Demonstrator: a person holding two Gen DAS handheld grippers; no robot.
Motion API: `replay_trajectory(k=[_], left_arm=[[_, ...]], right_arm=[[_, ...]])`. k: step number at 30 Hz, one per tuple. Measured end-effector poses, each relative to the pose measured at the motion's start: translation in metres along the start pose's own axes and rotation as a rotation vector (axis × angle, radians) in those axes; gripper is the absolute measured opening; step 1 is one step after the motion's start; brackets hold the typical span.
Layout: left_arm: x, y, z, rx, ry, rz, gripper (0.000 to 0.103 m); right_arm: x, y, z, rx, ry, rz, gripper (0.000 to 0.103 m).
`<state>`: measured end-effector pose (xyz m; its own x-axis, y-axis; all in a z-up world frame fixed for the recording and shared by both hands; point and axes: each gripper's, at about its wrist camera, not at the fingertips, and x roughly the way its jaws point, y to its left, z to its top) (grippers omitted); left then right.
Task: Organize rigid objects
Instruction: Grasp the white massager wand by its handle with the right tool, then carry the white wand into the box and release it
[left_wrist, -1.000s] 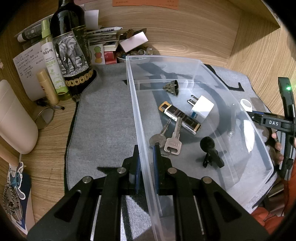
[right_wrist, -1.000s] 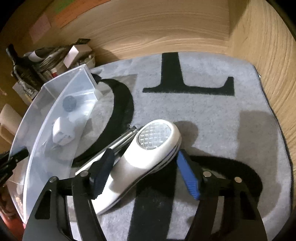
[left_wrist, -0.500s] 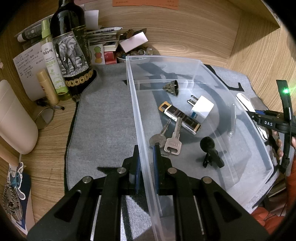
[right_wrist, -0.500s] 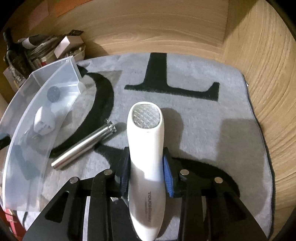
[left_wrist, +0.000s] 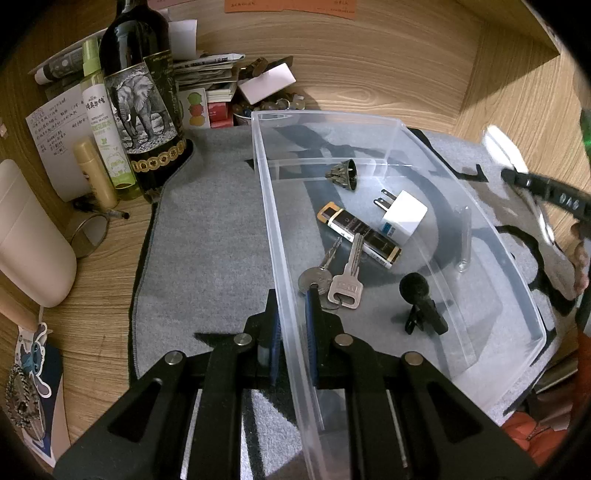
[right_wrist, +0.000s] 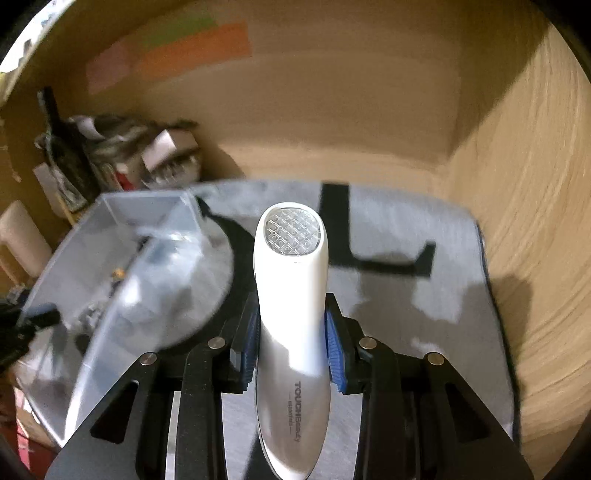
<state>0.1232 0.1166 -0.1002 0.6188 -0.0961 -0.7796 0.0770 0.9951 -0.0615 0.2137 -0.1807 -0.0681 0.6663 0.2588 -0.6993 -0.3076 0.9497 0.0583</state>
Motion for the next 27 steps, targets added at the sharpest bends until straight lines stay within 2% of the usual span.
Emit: replay_trajectory(k=[8,15,23,27], left_arm=[[0.000,0.000,0.000,-0.001,0.000,0.000,0.011],[0.000,-0.001,0.000,0.000,0.001,0.001,0.011],[0.000,-0.001,0.000,0.003,0.002,0.005,0.011],[0.000,-0.001,0.000,0.004,0.002,0.006,0.011]], right_arm=[[-0.026,0.045,0.028,-0.081,-0.104,0.092,0.029],[-0.032,0.089,0.038,-0.162,-0.139,0.179,0.029],[-0.018,0.131,0.035,-0.253,-0.099,0.248,0.029],[-0.004,0.146,0.030,-0.299,-0.056,0.254,0.029]])
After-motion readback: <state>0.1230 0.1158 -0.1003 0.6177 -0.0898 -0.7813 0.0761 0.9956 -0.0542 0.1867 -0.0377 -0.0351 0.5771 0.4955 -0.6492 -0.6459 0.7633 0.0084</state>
